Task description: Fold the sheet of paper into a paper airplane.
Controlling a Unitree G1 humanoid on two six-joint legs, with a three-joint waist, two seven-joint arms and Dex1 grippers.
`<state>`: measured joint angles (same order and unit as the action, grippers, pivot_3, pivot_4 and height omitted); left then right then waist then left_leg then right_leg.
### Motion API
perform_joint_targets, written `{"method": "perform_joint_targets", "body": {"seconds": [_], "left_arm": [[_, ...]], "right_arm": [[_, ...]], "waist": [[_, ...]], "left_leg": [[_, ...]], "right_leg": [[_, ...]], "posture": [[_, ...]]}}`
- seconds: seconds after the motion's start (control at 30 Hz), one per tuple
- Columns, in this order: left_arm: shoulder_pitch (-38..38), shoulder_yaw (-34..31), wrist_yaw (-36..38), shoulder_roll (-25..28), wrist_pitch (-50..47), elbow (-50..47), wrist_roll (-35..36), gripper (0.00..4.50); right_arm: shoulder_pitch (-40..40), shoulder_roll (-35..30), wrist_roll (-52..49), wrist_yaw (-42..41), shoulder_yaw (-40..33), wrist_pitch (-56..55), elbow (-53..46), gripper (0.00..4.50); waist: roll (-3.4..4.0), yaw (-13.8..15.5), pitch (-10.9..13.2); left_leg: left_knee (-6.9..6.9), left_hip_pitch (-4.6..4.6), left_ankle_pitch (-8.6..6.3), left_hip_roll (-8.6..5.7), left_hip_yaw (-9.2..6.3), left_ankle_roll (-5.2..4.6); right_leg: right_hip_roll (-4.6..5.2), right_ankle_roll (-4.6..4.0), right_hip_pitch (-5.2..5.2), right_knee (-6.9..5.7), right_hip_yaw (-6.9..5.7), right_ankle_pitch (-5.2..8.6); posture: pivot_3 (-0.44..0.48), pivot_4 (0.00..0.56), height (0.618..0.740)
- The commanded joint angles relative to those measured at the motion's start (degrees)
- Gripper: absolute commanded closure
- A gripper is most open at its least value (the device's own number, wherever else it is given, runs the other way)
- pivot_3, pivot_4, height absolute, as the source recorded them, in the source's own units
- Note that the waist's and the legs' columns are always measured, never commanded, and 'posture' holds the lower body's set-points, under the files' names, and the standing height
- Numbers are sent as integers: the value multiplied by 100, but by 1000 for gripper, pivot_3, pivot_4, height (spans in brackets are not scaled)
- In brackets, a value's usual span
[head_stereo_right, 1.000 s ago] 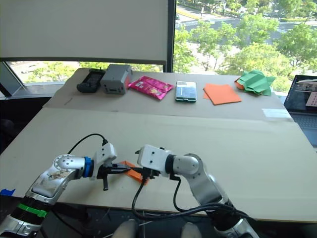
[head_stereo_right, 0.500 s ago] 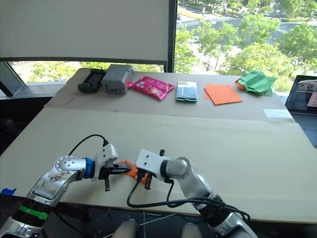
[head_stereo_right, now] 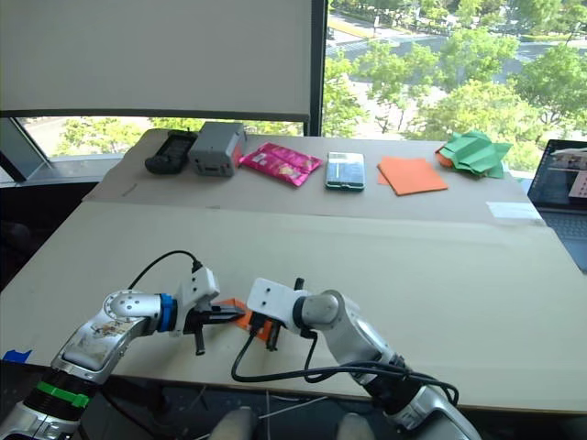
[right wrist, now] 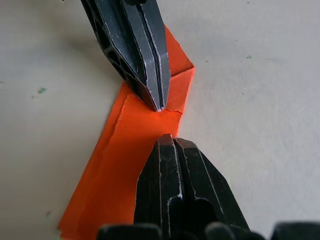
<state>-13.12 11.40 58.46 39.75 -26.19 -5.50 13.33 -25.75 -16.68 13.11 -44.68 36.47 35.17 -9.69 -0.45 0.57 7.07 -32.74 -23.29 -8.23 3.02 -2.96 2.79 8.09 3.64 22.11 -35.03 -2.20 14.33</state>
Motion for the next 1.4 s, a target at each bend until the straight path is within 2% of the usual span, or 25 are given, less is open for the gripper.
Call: {"method": "perform_joint_targets", "body": {"seconds": [0.03,0.67,1.03,1.2,1.4], "left_arm": [[56,77,-22,33,-14,58,-127,4500],[-25,137,-32,51,51,182,-205,4500],[-36,151,-22,66,111,237,-204,4500],[-33,158,0,77,137,248,-207,4500],[-19,154,29,86,150,233,-194,4500]], "right_arm": [[233,-297,173,-204,386,383,335,4453],[771,-1250,436,-310,712,399,-226,4453],[1170,-1873,526,-367,610,554,-856,4453],[1114,-1755,328,-229,114,528,-1275,4453],[1004,-1202,-602,76,-1141,-349,-1912,4453]], "waist": [[4,5,-15],[3,23,-61],[-7,70,-76],[-20,87,-69],[-11,67,-2]], "left_leg": [[0,0,0,0,0,0],[-1,0,-3,-13,6,5],[-2,-1,-5,-20,13,7],[-2,-4,-5,-20,13,8],[-2,-23,-5,-19,13,8]], "right_leg": [[0,0,0,0,0,0],[22,0,-3,6,-4,3],[36,3,-7,19,-6,4],[36,4,-6,24,-7,5],[36,4,7,33,-11,4]], "posture": [[0,150,702],[0,150,702],[0,150,702],[0,150,702],[0,150,702]]}}
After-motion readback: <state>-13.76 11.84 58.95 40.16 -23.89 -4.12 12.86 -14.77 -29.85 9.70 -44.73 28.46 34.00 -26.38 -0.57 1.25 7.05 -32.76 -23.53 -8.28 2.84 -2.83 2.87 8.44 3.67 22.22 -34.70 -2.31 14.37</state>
